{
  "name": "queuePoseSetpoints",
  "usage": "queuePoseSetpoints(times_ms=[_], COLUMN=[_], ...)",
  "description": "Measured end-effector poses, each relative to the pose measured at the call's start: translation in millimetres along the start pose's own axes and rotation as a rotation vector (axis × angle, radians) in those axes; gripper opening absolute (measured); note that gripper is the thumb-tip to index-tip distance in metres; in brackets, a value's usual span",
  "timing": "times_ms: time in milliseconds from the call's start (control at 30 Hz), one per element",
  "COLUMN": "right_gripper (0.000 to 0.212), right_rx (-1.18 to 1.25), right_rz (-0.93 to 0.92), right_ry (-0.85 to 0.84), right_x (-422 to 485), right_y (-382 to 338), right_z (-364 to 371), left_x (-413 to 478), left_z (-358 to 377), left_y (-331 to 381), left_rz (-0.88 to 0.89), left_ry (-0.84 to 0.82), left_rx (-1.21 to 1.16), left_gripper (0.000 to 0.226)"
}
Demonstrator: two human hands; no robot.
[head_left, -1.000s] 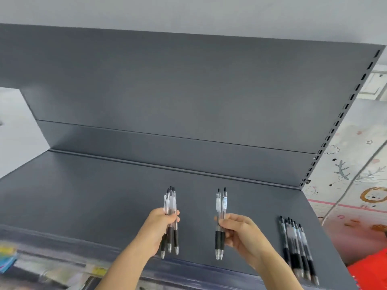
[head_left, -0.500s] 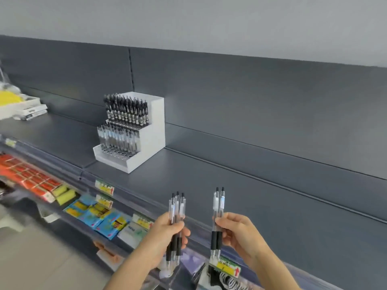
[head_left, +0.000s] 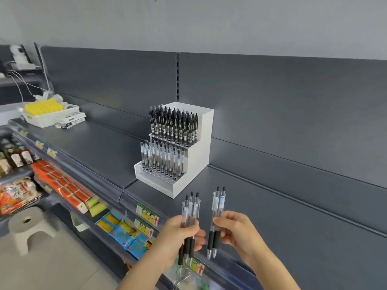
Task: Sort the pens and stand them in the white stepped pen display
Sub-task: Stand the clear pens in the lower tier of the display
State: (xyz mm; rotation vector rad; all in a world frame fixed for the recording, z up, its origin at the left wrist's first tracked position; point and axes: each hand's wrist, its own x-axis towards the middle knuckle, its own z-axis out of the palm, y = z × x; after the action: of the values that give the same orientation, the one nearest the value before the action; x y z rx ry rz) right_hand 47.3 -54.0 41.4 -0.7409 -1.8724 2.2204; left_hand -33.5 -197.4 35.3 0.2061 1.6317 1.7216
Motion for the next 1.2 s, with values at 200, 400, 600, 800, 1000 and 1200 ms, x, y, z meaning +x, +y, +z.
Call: queuePoseSetpoints(times_ms=[200, 400, 600, 800, 1000, 1200], right_gripper=[0.032, 0.031, 0.017, 0.025, 0.015, 0.019], right_rx=[0.013, -0.012, -0.09, -0.144, -0.2, -0.23], right_rz=[0.02, 0.026, -0.023, -0.068, -0.138, -0.184], right_ry=[0.028, 0.065, 0.169, 0.292, 0.467, 0.623], right_x=[68.9, 105.5, 116.9, 132.3, 158.8, 184.0], right_y=[-19.2, -31.7, -33.1, -34.9, -37.0, -45.0], right_z=[30.1, 49.6, 67.3, 107.7, 163.9, 203.8], left_x=[60.9, 97.9, 125.5, 148.8, 167.3, 186.5], left_z=[-22.4, -43.7, -90.3, -140.1, -206.8, -259.2], left_y=[31.5, 51.4, 62.5, 77.4, 102.6, 121.1], left_rz=[0.075, 0.117, 0.068, 0.06, 0.105, 0.162], left_ry=[-0.038, -0.064, -0.145, -0.295, -0.334, -0.376], left_rx=[0.178, 0.25, 0.205, 0.275, 0.311, 0.331], left_gripper=[0.015, 0.02, 0.018, 0.019, 0.009, 0.012])
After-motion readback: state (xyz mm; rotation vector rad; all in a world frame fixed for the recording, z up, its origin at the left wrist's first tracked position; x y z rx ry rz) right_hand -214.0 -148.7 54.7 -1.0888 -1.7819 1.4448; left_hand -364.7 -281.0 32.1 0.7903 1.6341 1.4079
